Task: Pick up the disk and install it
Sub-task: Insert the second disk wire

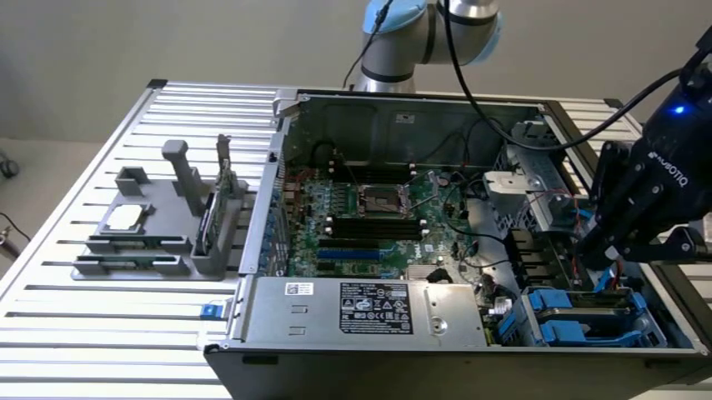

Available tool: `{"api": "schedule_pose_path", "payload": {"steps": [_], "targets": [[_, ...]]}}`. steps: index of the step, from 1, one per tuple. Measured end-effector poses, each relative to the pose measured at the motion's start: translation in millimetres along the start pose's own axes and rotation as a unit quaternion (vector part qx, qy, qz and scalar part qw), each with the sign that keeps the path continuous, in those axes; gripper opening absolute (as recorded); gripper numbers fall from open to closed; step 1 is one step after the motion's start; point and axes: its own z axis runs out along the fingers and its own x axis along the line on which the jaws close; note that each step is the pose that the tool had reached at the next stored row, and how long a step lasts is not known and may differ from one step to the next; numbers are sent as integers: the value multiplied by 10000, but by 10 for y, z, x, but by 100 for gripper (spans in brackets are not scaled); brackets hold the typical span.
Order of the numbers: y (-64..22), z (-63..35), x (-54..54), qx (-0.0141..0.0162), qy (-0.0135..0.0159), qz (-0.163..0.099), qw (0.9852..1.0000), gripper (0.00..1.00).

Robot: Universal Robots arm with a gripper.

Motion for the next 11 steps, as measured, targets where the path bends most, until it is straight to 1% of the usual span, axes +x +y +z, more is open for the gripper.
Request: {"api": "schedule_pose_path", "payload": {"steps": [1, 11], "targets": [[2, 3, 1, 0, 0, 0, 10000, 16], [8, 32, -2, 0, 3, 0, 10000, 16]]}}
